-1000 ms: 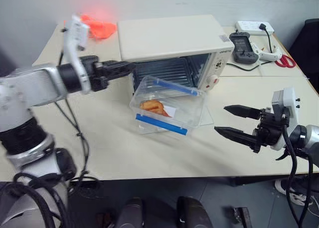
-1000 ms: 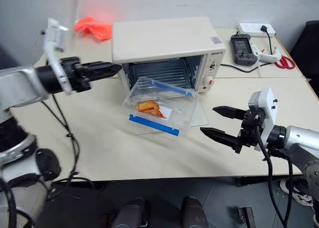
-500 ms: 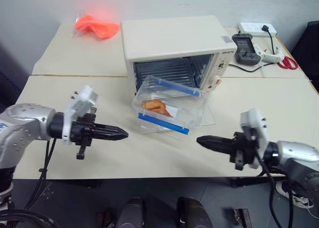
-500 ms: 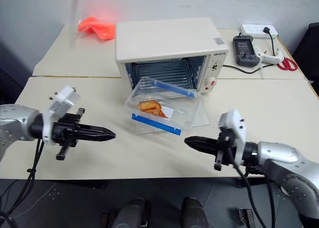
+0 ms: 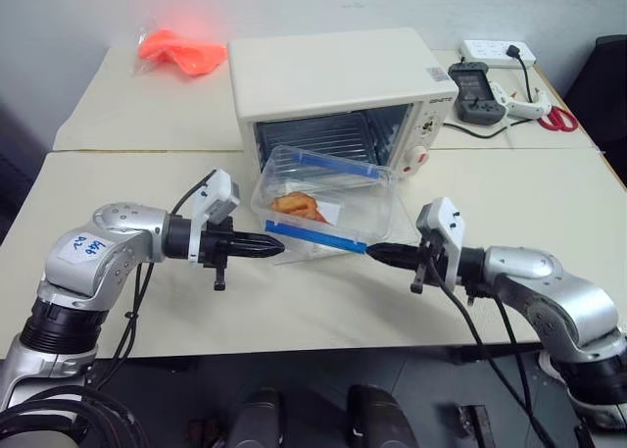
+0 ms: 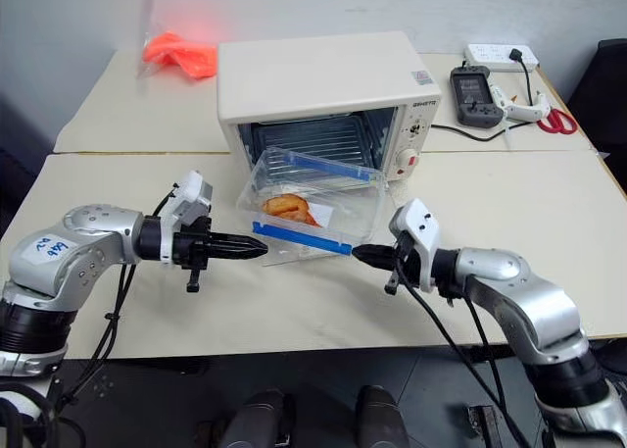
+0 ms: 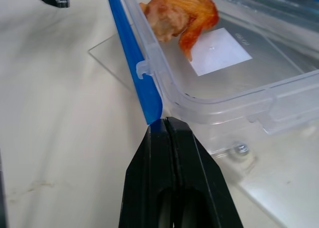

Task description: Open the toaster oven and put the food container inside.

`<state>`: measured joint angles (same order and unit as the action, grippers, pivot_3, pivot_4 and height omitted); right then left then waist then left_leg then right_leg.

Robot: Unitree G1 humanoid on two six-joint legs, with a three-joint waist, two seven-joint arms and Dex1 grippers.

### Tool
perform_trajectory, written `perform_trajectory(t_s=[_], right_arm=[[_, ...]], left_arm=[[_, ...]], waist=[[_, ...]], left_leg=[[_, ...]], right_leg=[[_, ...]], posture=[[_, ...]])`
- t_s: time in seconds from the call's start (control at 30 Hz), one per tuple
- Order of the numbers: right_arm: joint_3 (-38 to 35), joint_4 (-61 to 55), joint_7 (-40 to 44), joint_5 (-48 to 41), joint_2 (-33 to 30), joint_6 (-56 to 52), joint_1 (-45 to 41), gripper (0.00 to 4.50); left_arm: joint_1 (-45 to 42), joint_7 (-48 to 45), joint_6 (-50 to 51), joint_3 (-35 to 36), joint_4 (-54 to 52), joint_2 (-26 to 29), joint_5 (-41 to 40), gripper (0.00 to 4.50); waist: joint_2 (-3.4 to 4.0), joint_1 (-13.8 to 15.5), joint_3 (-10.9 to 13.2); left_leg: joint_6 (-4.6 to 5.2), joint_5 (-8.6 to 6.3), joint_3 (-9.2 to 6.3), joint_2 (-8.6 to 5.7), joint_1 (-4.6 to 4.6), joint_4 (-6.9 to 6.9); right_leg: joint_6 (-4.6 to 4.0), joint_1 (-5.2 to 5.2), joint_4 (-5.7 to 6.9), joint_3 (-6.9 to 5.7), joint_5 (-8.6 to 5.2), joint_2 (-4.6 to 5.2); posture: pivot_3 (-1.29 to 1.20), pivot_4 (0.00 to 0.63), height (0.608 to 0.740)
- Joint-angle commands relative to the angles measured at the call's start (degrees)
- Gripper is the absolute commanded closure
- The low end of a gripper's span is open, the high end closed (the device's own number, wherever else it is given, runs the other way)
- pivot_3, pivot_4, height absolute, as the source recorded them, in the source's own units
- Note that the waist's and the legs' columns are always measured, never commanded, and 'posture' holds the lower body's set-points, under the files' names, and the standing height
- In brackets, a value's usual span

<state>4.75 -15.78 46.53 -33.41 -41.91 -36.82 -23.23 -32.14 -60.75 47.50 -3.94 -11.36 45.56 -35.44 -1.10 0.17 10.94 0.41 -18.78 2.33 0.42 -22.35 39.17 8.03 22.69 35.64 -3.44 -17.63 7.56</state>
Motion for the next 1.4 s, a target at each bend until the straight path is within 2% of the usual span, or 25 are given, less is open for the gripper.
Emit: perform_trajectory(t_s=[0.03,0.23,0.33,0.5,0.67,0.87,1.07,1.17,1.3,1.4], right_arm=[[0.98,5.31,2.62,3.83,1.56,4.46,-4.47,4.47],[2.9,17.07,2.92,11.44,5.83,10.91,-11.79,4.47],[2.8,20.67,2.83,13.54,7.99,13.25,-13.85,4.47],[-0.65,29.64,-6.32,17.69,14.99,20.32,-20.26,4.47],[-2.46,29.99,-7.67,17.86,17.22,22.69,-21.1,4.47],[-4.38,27.25,-8.16,17.27,17.43,21.85,-19.97,4.47],[-7.54,21.23,-6.71,13.41,15.75,15.2,-17.32,4.47],[-9.67,15.84,-3.93,10.66,11.36,10.66,-14.33,4.47],[-12.93,6.39,0.87,6.54,3.02,5.0,-6.16,4.47],[-16.92,-0.93,2.09,2.43,-1.11,-0.14,1.61,4.5]], left_arm=[[-0.04,1.27,-0.64,-0.36,-1.95,-1.27,0.65,4.5],[-3.96,7.77,-3.84,-2.14,5.19,-6.56,7.14,4.5],[-7.89,13.26,-6.76,-0.93,11.4,-11.04,10.48,4.5],[-15.26,20.16,-12.12,0.79,21.16,-17.28,14.72,4.5],[-16.29,22.07,-13.15,2.81,21.54,-19.04,15.11,4.5],[-10.04,17.09,-7.77,5.07,10.51,-16.15,9.75,4.5],[-5.36,13.23,3.74,11.89,-0.4,-10.92,-2.44,4.5],[-4.33,12.01,7.87,15.88,-3.63,-7.1,-7.46,4.5],[-4.26,11.2,13.0,21.75,-5.16,-0.67,-13.2,4.5],[-2.73,8.83,14.1,24.81,-5.65,5.04,-15.17,3.91]], waist=[[0.0,-0.13,0.0],[0.0,-0.22,0.0],[0.0,-0.12,0.0],[0.0,-0.4,0.0],[0.02,-0.43,0.01],[0.04,-0.64,0.02],[0.09,-1.25,0.05],[0.11,-0.99,0.07],[0.12,-0.33,0.07],[0.12,-0.24,0.07]], left_leg=[[0.0,0.0,0.0,0.01,0.0,0.0],[-0.05,0.03,-0.01,0.0,0.0,0.0],[-0.06,0.03,-0.02,-0.01,-0.01,0.0],[-0.12,0.07,-0.02,-0.05,-0.04,0.04],[-0.17,0.09,-0.04,-0.04,-0.06,-0.02],[-0.17,0.09,-0.07,-0.01,-0.06,-0.04],[-0.21,0.11,-0.17,0.26,-0.04,-0.03],[-0.2,0.11,-0.18,0.26,-0.04,-0.03],[-0.18,0.09,-0.21,0.27,-0.05,-0.07],[-0.17,0.09,-0.18,0.24,-0.03,-0.07]], right_leg=[[0.0,0.0,0.0,0.0,0.0,0.0],[0.0,0.01,0.02,-0.06,0.0,-0.02],[0.01,0.01,0.03,-0.09,0.0,-0.02],[0.04,0.01,0.05,-0.14,0.02,0.0],[0.04,0.05,0.1,-0.26,0.02,0.01],[0.04,0.05,0.09,-0.26,0.02,0.02],[0.03,0.05,0.12,-0.22,0.02,-0.02],[0.03,0.04,0.11,-0.21,0.02,0.04],[0.03,0.02,0.06,-0.23,0.02,0.02],[0.03,-0.02,0.01,-0.22,0.02,0.01]], posture=[[0.0,0.15,0.74],[0.0,0.15,0.74],[0.0,0.15,0.74],[0.0,0.15,0.74],[0.0,0.15,0.74],[0.0,0.15,0.74],[0.0,0.15,0.74],[0.0,0.15,0.74],[0.0,0.15,0.74],[0.0,0.15,0.74]])
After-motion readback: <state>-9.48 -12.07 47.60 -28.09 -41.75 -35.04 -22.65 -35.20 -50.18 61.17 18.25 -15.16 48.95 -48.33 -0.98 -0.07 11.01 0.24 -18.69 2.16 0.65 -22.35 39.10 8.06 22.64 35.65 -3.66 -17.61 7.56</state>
